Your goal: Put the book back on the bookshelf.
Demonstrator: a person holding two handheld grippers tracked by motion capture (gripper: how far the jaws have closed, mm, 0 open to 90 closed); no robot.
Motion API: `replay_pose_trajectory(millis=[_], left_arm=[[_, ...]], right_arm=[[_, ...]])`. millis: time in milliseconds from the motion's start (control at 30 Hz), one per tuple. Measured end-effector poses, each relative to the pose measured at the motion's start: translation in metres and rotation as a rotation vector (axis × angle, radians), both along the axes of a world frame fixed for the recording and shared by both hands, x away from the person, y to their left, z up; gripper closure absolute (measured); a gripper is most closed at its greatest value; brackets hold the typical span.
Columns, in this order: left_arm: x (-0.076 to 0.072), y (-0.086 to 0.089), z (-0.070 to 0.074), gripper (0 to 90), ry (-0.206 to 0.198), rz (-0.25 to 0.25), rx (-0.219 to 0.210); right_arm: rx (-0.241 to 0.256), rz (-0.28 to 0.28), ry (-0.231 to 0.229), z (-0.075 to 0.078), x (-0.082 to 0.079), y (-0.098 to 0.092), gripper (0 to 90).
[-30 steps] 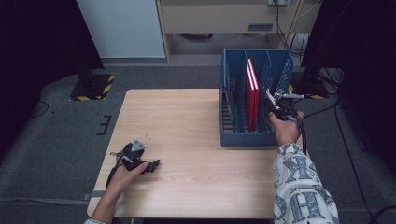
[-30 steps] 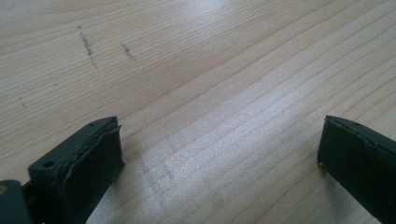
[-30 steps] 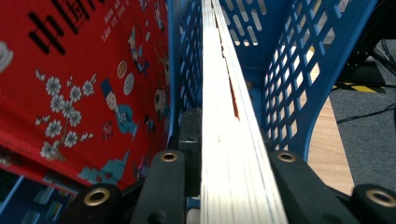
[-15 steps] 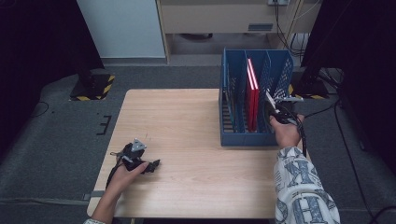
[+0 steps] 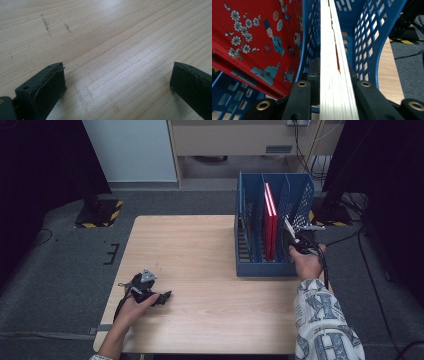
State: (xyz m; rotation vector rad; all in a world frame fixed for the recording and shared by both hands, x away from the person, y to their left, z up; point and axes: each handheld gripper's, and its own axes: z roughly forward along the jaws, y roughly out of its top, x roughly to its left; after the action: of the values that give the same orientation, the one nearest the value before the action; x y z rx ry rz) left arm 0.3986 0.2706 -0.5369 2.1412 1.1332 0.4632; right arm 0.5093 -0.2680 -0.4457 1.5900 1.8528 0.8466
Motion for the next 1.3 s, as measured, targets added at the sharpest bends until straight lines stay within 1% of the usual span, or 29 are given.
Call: replay_pose_trajectory(millis=[33,67,100,367,400,500,533,600,767,800,833,867,900,967,1000,1100,1200,1267,1300], left_arm=[[0.0,0.0,0.0,0.0,0.0,0.0,0.0],[0.0,0.0,0.0,0.0,0.001,0.001,-0.001],[0.0,0.0,0.0,0.0,0.001,0.0,-0.001],[0.0,0.0,0.0,0.0,0.002,0.0,-0.001],[0.0,0.0,0.0,0.0,0.002,-0.001,-0.001],[0.0,-0.001,0.0,0.0,0.002,-0.001,-0.001],[0.0,-0.001,0.0,0.0,0.002,-0.002,-0.001],[0.0,-0.001,0.0,0.0,0.002,-0.003,-0.001],[0.0,-0.001,0.0,0.0,0.002,-0.004,-0.001],[0.001,-0.001,0.0,0.0,0.002,-0.005,-0.001],[0.001,-0.001,0.0,0.0,0.002,-0.006,-0.002],[0.001,-0.001,0.0,0.0,0.002,-0.006,-0.002],[0.001,-0.001,0.0,0.0,0.002,-0.006,-0.002],[0.001,-0.001,0.0,0.0,0.003,-0.006,-0.001],[0.001,-0.001,0.0,0.0,0.002,-0.006,-0.001],[0.001,-0.001,0.0,0.0,0.002,-0.006,-0.001],[0.001,-0.001,0.0,0.0,0.002,-0.006,-0.001],[0.001,-0.002,0.0,0.0,0.002,-0.006,-0.001],[0.001,-0.002,0.0,0.0,0.002,-0.005,-0.001]], right_arm=[[0.0,0.0,0.0,0.0,0.0,0.0,74.3],[0.011,0.0,0.004,-0.001,-0.001,0.0,73.4],[0.007,0.001,0.013,-0.001,-0.001,0.001,73.4],[0.003,0.001,0.008,-0.001,-0.003,0.002,73.5],[-0.013,0.005,0.004,-0.001,-0.002,0.003,74.1],[-0.026,0.006,0.001,-0.001,-0.001,0.003,74.7],[-0.043,0.002,-0.003,-0.001,0.0,0.003,74.8],[-0.061,-0.004,-0.005,-0.001,0.002,0.004,74.8],[-0.076,-0.018,-0.011,-0.001,0.009,0.004,74.8],[-0.068,-0.033,-0.018,-0.002,0.012,0.005,74.6],[-0.061,-0.036,-0.021,-0.002,0.013,0.005,74.4],[-0.061,-0.036,-0.021,-0.002,0.013,0.005,74.4],[-0.044,-0.035,-0.016,-0.002,0.012,0.007,73.3],[-0.039,-0.033,-0.021,-0.001,0.011,0.008,72.4],[-0.019,-0.023,-0.032,0.001,0.009,0.009,69.5],[0.013,-0.014,-0.047,0.006,0.005,0.01,68.4],[0.018,-0.006,-0.056,0.009,0.002,0.01,68.2],[0.038,-0.002,-0.06,0.01,-0.001,0.01,67.2],[0.035,0.003,-0.062,0.01,-0.003,0.01,66.9]])
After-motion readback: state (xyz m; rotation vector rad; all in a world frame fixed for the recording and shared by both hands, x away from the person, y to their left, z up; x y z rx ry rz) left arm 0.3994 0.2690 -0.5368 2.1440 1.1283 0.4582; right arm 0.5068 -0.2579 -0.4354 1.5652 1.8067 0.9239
